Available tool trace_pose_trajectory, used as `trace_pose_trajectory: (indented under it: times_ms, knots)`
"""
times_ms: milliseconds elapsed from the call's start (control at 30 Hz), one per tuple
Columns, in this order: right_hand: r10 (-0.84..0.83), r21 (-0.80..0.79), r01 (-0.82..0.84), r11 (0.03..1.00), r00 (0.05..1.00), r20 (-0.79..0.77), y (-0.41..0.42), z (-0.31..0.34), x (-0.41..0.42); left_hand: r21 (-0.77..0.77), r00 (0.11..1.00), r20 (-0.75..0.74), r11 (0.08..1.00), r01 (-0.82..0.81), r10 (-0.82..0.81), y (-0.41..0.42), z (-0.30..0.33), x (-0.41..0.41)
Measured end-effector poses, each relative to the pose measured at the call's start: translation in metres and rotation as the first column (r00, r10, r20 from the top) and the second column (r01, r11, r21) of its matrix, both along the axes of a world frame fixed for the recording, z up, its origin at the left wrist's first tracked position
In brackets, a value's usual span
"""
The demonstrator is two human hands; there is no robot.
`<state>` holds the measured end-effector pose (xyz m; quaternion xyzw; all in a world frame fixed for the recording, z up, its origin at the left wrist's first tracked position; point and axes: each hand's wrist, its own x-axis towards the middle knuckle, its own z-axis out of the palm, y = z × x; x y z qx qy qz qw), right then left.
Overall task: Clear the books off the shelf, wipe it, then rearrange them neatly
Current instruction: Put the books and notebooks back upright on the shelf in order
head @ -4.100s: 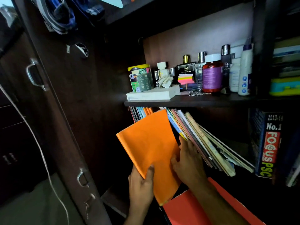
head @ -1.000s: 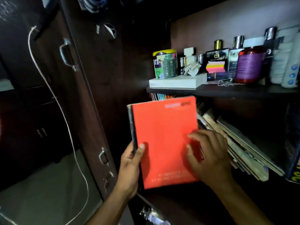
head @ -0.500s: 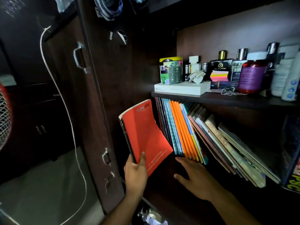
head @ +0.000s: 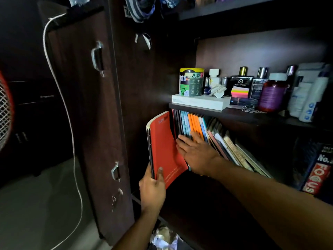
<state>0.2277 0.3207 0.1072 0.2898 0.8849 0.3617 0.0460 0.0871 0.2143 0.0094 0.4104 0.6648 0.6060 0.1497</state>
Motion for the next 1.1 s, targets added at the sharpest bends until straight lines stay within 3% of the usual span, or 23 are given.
trace_pose_trajectory:
  times_ms: [167, 300, 533, 767, 967, 1100]
  knots:
    - [-0.105, 0.159, 0.085, 0.984, 0.987, 0.12, 0.015, -0.009, 0.012, -0.001, 1.0, 0.002, 1.0, -0.018, 0.018, -0.001, 0.001, 0.0]
    - [-0.15, 0.251, 0.116, 0.961, 0.981, 0.122, 0.022, -0.019, 0.018, 0.001, 1.0, -0.021, 1.0, -0.005, 0.005, -0.001, 0.001, 0.0]
    - [-0.179, 0.275, 0.129, 0.953, 0.97, 0.166, 0.016, -0.023, 0.016, 0.01, 0.999, -0.043, 1.0, 0.027, -0.026, 0.0, -0.001, -0.001]
    - [-0.268, 0.285, 0.203, 0.937, 0.94, 0.213, 0.01, 0.013, -0.027, -0.03, 0.998, -0.051, 0.999, 0.03, -0.032, -0.001, -0.001, 0.002]
    - [-0.292, 0.24, 0.25, 0.938, 0.943, 0.159, 0.005, 0.012, -0.01, -0.033, 0.988, -0.114, 0.994, 0.105, -0.108, -0.005, 0.0, 0.004]
    - [-0.388, 0.0, 0.388, 0.921, 0.921, 0.012, 0.002, 0.003, -0.01, -0.111, 0.982, -0.127, 0.985, 0.129, -0.143, -0.003, -0.003, 0.005]
